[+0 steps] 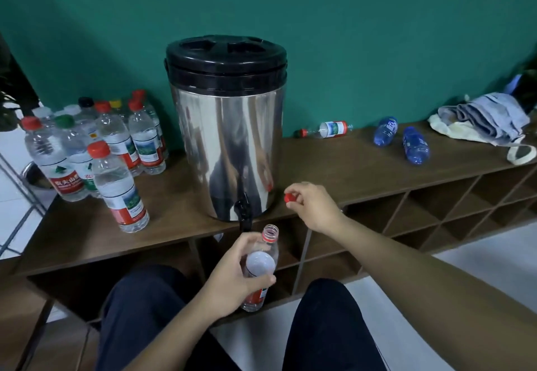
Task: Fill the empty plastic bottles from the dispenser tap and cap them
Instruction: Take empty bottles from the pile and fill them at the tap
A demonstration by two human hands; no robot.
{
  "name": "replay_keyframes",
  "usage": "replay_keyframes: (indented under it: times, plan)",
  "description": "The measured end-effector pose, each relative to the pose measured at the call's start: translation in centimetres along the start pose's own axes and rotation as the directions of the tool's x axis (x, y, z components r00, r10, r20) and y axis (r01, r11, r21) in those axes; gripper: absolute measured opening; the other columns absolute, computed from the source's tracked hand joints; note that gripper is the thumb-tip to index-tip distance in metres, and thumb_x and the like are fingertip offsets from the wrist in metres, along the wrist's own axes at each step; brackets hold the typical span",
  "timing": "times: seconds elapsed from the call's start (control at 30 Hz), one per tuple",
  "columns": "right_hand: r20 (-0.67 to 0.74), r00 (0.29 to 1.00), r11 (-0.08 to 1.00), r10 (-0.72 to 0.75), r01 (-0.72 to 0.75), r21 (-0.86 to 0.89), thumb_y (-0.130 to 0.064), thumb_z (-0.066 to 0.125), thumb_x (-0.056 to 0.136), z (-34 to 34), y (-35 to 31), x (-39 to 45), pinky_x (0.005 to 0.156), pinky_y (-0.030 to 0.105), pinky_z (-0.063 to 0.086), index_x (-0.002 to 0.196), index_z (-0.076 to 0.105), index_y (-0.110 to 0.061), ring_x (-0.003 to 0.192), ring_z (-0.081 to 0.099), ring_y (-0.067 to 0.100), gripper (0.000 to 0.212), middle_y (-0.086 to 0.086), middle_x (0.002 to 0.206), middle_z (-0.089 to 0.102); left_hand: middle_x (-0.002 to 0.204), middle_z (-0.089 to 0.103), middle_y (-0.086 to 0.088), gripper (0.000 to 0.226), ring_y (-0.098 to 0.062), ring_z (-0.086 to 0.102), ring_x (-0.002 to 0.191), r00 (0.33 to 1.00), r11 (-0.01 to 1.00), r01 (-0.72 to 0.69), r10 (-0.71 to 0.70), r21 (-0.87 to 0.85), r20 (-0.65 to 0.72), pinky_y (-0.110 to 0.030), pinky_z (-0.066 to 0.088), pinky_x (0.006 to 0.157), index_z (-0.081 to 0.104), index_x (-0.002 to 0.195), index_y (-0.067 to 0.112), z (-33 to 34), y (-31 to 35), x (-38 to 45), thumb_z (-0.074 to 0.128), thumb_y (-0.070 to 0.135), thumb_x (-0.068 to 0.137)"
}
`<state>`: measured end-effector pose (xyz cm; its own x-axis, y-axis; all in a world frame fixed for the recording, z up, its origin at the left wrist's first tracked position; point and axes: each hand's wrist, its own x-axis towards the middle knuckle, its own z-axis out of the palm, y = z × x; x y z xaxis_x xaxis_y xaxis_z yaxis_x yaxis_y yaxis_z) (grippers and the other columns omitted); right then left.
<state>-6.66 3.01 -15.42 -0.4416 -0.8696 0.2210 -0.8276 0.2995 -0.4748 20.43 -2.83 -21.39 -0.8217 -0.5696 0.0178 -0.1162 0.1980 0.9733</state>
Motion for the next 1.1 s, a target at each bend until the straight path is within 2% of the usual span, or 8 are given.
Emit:
replay_keyframes:
  times: [0.1, 0.2, 0.37, 0.53, 0.67, 0.8, 0.93, 1.1]
  plan:
    - [0.014, 1.000, 0.999, 0.015, -0.014, -0.041, -0.015, 0.083, 0.095, 2.2, 0.6, 0.3, 0.096, 0.034, 0.054, 0.124, 0.080, -0.018, 0.101, 0.069, 0.024, 0.029, 0.002, 0.117, 0.070, 0.133, 0.075, 0.002, 0.075, -0.022, 0.072, 0.127, 1.000, 0.999, 0.020, -0.021, 0.038, 0.019, -0.042, 0.056, 0.111, 0.061, 0.141, 0.035, -0.2, -1.6, 0.1, 0.096, 0.011, 0.079]
    - [-0.006, 0.998, 0.998, 0.059, -0.059, -0.027, -0.018, 0.083, 0.097, 3.5, 0.8, 0.6, 0.097, 0.034, 0.054, 0.127, 0.078, -0.019, 0.102, 0.068, 0.021, 0.030, 0.001, 0.123, 0.066, 0.130, 0.076, 0.005, 0.075, -0.019, 0.073, 0.124, 0.998, 0.998, 0.058, -0.059, 0.039, 0.016, -0.035, 0.058, 0.105, 0.062, 0.140, 0.034, -0.5, -2.6, 0.2, 0.094, 0.002, 0.080]
    - [-0.064, 0.996, 0.998, 0.065, -0.066, -0.017, -0.025, 0.086, 0.095, 3.9, 0.9, 0.9, 0.095, 0.035, 0.057, 0.128, 0.078, -0.017, 0.099, 0.069, 0.020, 0.035, 0.001, 0.121, 0.066, 0.133, 0.075, 0.004, 0.075, -0.018, 0.071, 0.128, 0.996, 0.995, 0.083, -0.082, 0.046, -0.027, -0.035, 0.055, 0.107, 0.061, 0.139, 0.032, -1.5, -4.1, 0.8, 0.096, 0.008, 0.078]
    - [-0.195, 0.981, 0.999, 0.020, -0.011, 0.044, -0.033, 0.078, 0.101, 2.3, -0.7, 0.1, 0.082, 0.030, 0.053, 0.106, 0.081, -0.021, 0.080, 0.060, 0.005, 0.013, -0.008, 0.101, 0.066, 0.130, 0.075, 0.002, 0.076, -0.023, 0.074, 0.122, 0.993, 0.995, 0.098, -0.096, 0.031, -0.063, -0.046, 0.059, 0.108, 0.061, 0.133, 0.036, -1.7, -5.0, 1.1, 0.097, 0.020, 0.069]
    - [-0.282, 0.959, 0.983, 0.030, 0.022, 0.180, -0.044, 0.062, 0.110, 0.0, -5.2, -1.4, 0.076, 0.030, 0.054, 0.101, 0.076, -0.028, 0.085, 0.066, 0.004, 0.023, -0.014, 0.090, 0.071, 0.126, 0.076, 0.005, 0.074, -0.021, 0.075, 0.117, 0.988, 0.993, 0.117, -0.113, 0.033, -0.105, -0.044, 0.059, 0.106, 0.060, 0.129, 0.037, -1.7, -5.5, 1.2, 0.097, 0.017, 0.067]
    - [-0.254, 0.967, 0.944, -0.011, 0.094, 0.315, -0.057, 0.059, 0.109, -1.5, -9.8, -3.1, 0.068, 0.036, 0.053, 0.090, 0.070, -0.031, 0.070, 0.064, 0.011, 0.034, -0.009, 0.070, 0.065, 0.120, 0.076, 0.008, 0.074, -0.017, 0.075, 0.113, 0.983, 0.992, 0.126, -0.121, 0.023, -0.138, -0.044, 0.060, 0.105, 0.059, 0.128, 0.038, -1.8, -5.3, 1.5, 0.098, 0.018, 0.069]
    - [-0.159, 0.986, 0.948, -0.054, 0.101, 0.301, -0.071, 0.055, 0.103, -1.7, -12.3, -3.7, 0.069, 0.042, 0.057, 0.091, 0.070, -0.033, 0.064, 0.064, 0.011, 0.043, -0.007, 0.062, 0.064, 0.127, 0.076, 0.008, 0.076, -0.012, 0.072, 0.120, 0.982, 0.995, 0.098, -0.092, 0.027, -0.164, -0.043, 0.056, 0.109, 0.058, 0.133, 0.035, -1.8, -5.2, 1.8, 0.100, 0.007, 0.075]
    - [-0.061, 0.993, 0.952, -0.104, 0.117, 0.282, -0.064, 0.056, 0.108, -0.7, -12.8, -3.7, 0.061, 0.036, 0.044, 0.080, 0.070, -0.025, 0.058, 0.056, 0.013, 0.049, -0.007, 0.055, 0.055, 0.134, 0.073, 0.021, 0.080, -0.002, 0.068, 0.128, 0.973, 0.992, 0.115, -0.104, 0.043, -0.205, -0.044, 0.054, 0.117, 0.061, 0.139, 0.041, -1.8, -5.1, 1.9, 0.101, 0.013, 0.076]
